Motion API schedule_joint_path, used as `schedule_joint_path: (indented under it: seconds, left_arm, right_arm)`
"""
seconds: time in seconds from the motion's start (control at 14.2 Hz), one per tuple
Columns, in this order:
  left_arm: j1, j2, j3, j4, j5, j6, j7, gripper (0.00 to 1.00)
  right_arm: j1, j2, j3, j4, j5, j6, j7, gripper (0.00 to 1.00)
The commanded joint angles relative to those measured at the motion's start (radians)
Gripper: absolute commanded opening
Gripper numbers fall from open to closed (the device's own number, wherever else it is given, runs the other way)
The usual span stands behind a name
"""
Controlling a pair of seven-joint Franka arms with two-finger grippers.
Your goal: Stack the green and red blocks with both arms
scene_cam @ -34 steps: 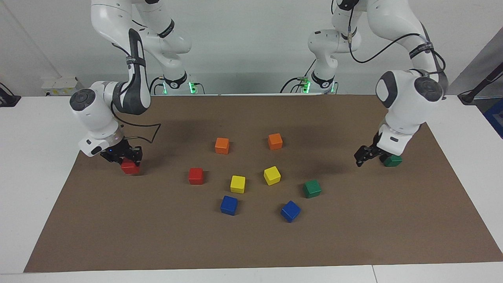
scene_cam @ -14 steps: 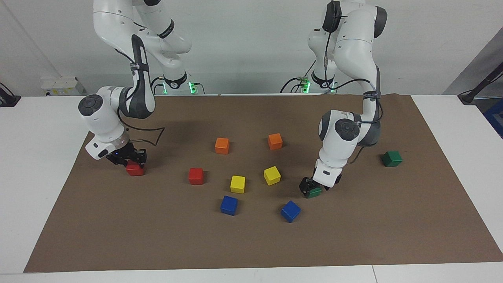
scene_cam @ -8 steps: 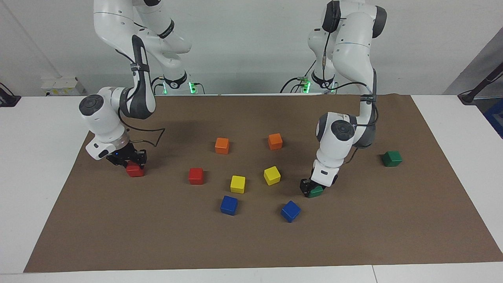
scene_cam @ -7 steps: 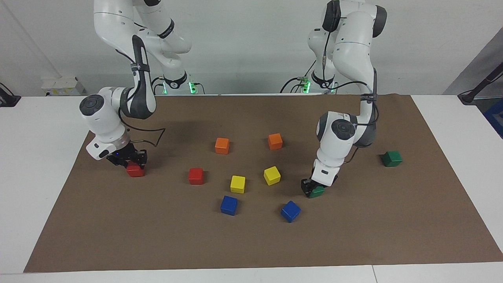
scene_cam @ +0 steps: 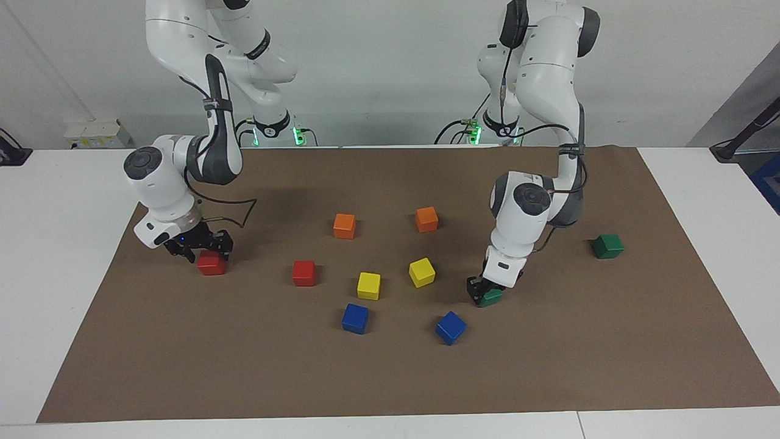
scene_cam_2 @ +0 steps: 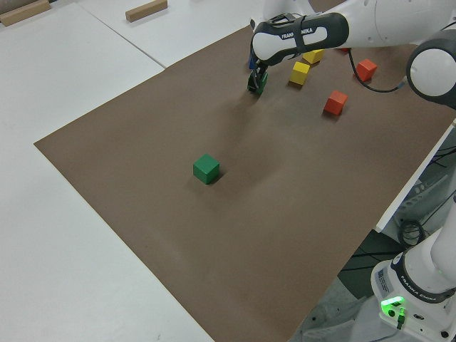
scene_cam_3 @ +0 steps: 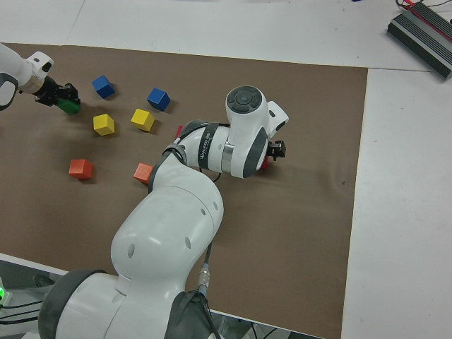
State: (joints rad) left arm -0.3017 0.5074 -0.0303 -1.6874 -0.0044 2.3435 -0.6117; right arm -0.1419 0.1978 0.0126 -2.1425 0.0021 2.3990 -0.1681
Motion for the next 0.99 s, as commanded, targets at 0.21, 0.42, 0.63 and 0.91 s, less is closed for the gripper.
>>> schedule_joint_path:
  seconds: [0.21,0.42,0.63,0.91]
  left_arm:
    - [0.165,-0.162,0.004,-0.001,0.02,-0.229,0.184,0.0]
    - [0.269,-0.272,0.004,-0.107,0.02,-0.276,0.444,0.0]
    - [0.372,-0.369,0.004,-0.231,0.018,-0.26,0.671,0.0]
    - [0.495,-0.415,0.003,-0.302,0.017,-0.218,0.881,0.0]
  right_arm:
    - [0.083,0.003,0.009,0.246,0.004,-0.24,0.171,1.0]
    - [0.175,0.026,0.009,0.343,0.004,-0.305,0.357,0.96]
    - [0.29,0.034,0.009,0.348,-0.013,-0.284,0.521,0.96]
    - [0.339,0.072,0.009,0.346,-0.001,-0.222,0.571,0.95]
